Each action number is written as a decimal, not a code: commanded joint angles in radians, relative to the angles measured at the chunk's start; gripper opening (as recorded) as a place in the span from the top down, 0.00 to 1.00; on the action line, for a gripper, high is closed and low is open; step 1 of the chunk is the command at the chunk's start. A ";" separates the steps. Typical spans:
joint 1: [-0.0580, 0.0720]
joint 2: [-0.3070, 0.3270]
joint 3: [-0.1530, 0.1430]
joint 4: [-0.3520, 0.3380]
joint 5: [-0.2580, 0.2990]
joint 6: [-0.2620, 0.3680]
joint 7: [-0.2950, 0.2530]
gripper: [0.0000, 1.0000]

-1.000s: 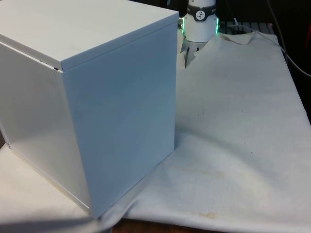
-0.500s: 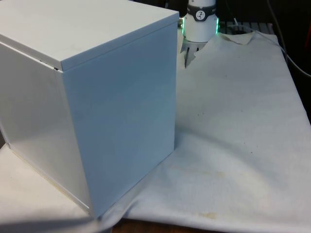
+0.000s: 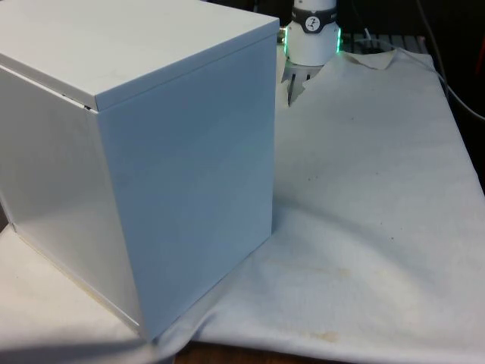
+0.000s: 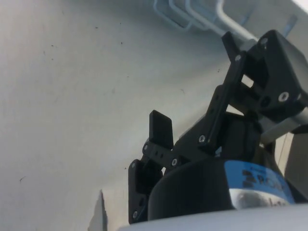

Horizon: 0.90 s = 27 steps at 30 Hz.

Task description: Open the drawer, then close it.

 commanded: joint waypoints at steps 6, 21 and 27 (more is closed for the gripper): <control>-0.003 0.002 -0.002 -0.007 -0.028 0.044 -0.015 0.00; -0.004 0.003 -0.011 -0.020 -0.029 0.098 -0.095 0.00; -0.005 0.007 -0.013 -0.018 -0.030 0.094 -0.100 0.00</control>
